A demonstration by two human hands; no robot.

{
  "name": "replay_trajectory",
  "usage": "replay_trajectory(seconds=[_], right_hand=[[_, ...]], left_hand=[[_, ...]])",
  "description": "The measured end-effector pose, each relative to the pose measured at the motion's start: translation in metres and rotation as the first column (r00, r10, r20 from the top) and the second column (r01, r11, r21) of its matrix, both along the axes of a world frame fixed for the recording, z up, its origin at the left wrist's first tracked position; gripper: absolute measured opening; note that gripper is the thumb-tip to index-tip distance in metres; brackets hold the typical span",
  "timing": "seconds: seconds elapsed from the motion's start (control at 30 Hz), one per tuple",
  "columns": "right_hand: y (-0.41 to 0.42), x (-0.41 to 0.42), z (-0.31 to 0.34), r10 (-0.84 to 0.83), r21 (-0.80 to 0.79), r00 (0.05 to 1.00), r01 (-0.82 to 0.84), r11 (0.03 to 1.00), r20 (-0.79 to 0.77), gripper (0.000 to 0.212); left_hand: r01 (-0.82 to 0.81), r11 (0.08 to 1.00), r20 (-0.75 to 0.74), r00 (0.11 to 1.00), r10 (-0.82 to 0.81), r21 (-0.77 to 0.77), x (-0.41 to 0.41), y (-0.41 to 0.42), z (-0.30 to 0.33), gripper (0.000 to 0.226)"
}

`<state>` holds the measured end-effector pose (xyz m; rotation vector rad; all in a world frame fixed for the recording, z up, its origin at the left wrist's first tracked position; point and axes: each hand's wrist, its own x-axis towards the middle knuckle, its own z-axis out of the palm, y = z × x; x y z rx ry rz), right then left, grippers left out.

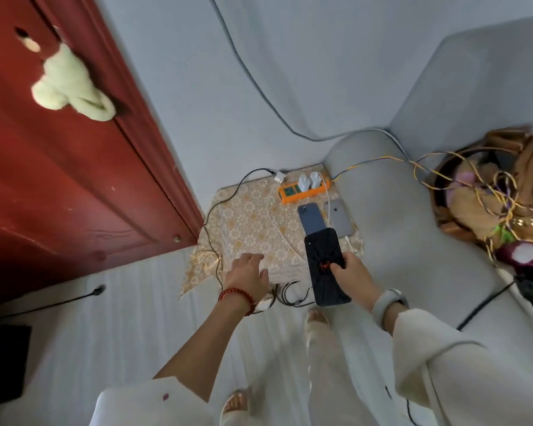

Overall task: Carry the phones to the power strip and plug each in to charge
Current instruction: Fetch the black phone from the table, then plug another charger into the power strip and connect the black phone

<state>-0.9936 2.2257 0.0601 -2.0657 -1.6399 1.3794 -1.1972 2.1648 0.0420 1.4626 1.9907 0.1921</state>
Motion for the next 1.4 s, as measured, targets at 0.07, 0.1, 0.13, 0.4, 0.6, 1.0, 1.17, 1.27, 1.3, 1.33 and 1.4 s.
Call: replay_trajectory(seconds=[0.07, 0.1, 0.13, 0.4, 0.6, 1.0, 1.17, 1.27, 1.3, 1.33, 1.4], right_hand=[[0.042, 0.006, -0.021, 0.054, -0.033, 0.998, -0.054, 0.998, 0.019, 0.020], [0.063, 0.009, -0.032, 0.079, -0.047, 0.997, -0.078, 0.996, 0.027, 0.021], [0.081, 0.012, -0.044, 0.104, -0.061, 0.994, -0.102, 0.993, 0.035, 0.023], [0.162, 0.016, -0.120, 0.388, -0.039, 0.909, -0.386, 0.922, 0.156, 0.021], [0.175, -0.004, -0.168, 0.478, 0.029, 0.866, -0.487, 0.873, 0.148, 0.017], [0.192, -0.056, -0.216, 0.293, -0.234, 0.956, -0.278, 0.932, 0.031, 0.031], [0.191, -0.062, -0.212, 0.495, -0.204, 0.841, -0.456, 0.866, 0.218, 0.043], [0.188, -0.063, -0.206, 0.562, -0.158, 0.784, -0.540, 0.827, 0.264, 0.043], [0.189, -0.065, -0.204, 0.570, -0.128, 0.778, -0.557, 0.820, 0.266, 0.037], [0.190, -0.066, -0.200, 0.571, -0.100, 0.778, -0.567, 0.818, 0.263, 0.035], [0.195, -0.069, -0.191, 0.559, -0.004, 0.785, -0.580, 0.815, 0.268, 0.038]], left_hand=[[-0.040, 0.997, -0.002, 0.999, 0.040, -0.063, 0.011, 0.032, -0.025, 0.043], [-0.062, 0.993, -0.006, 0.998, 0.062, -0.101, 0.018, 0.047, -0.039, 0.043], [-0.077, 0.987, -0.005, 0.997, 0.077, -0.143, 0.026, 0.060, -0.053, 0.043], [0.036, 0.949, -0.066, 0.996, -0.060, -0.313, 0.065, 0.137, -0.161, 0.052], [0.247, 0.919, -0.169, 0.936, -0.308, -0.306, 0.065, 0.151, -0.228, 0.057], [0.107, 0.978, -0.224, 0.964, -0.146, -0.177, 0.002, 0.117, -0.226, 0.038], [0.122, 0.991, -0.079, 0.989, -0.125, -0.049, -0.002, 0.125, -0.217, 0.034], [0.086, 0.996, -0.030, 0.996, -0.086, 0.008, -0.004, 0.136, -0.212, 0.029], [0.059, 0.998, -0.028, 0.998, -0.059, 0.033, -0.006, 0.141, -0.209, 0.028], [0.028, 0.998, -0.029, 0.999, -0.027, 0.062, -0.009, 0.147, -0.207, 0.026], [-0.037, 0.992, -0.047, 0.998, 0.043, 0.120, -0.018, 0.160, -0.205, 0.024]])
